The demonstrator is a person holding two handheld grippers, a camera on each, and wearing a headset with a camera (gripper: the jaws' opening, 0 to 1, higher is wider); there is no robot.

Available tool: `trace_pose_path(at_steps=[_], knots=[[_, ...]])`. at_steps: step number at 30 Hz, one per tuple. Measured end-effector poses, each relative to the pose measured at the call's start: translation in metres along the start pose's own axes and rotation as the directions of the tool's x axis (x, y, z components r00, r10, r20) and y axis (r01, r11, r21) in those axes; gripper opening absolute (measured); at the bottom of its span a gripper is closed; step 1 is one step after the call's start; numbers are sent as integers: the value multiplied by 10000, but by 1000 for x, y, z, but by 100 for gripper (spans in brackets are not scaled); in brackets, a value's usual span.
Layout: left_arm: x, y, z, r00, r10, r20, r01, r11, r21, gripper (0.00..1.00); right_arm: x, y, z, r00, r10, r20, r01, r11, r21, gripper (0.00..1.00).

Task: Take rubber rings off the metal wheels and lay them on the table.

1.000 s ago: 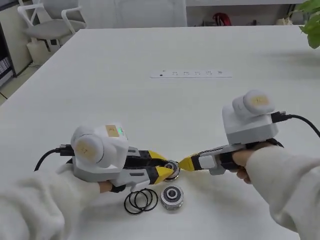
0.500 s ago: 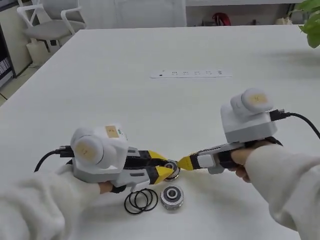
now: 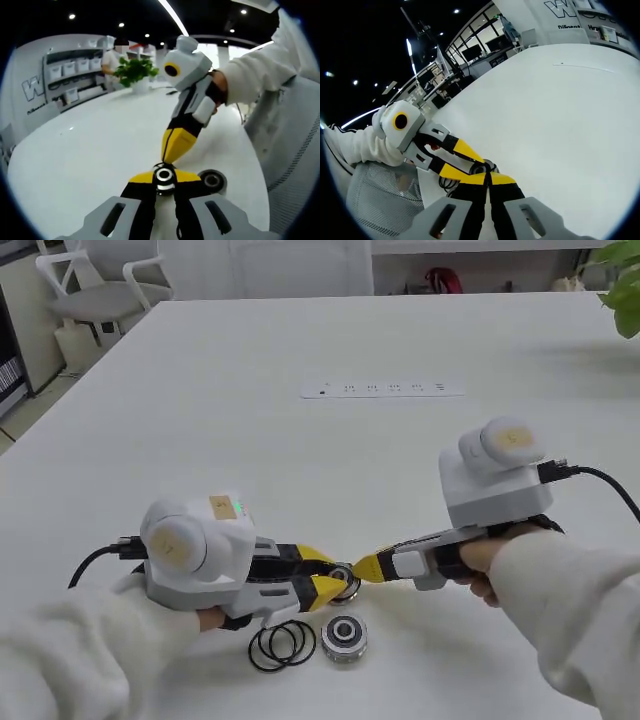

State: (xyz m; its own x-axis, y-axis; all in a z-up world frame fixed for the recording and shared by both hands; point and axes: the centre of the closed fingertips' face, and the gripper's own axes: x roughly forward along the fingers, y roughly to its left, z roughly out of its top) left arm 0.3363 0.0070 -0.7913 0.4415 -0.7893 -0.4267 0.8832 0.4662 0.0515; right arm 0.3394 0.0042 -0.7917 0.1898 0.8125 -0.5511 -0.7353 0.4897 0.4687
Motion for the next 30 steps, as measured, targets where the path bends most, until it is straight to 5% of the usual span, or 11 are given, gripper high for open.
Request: trace_pose_path(at_steps=[21,25,27,28,30], knots=[[0,0,0,10000,51,-4,-51,9999,-96,14,-1,9,4,9996,288,64,-287,9995,-99,0],[0,0,0,10000,75,4,-75,9999,-114,14,0,14,7,9987,467,197,-463,9988,-176,0],[1,0,0,10000,81,4,-81,9999,-120,14,-1,22,17,9930,941,708,-943,9955,-3,0],[1,0,0,10000,85,5,-85,9999,-123,14,-3,21,22,9921,918,860,-943,9952,248,0],[1,0,0,10000,91,9,-91,9999,-137,14,-3,12,15,9976,443,536,-421,9982,-416,0]])
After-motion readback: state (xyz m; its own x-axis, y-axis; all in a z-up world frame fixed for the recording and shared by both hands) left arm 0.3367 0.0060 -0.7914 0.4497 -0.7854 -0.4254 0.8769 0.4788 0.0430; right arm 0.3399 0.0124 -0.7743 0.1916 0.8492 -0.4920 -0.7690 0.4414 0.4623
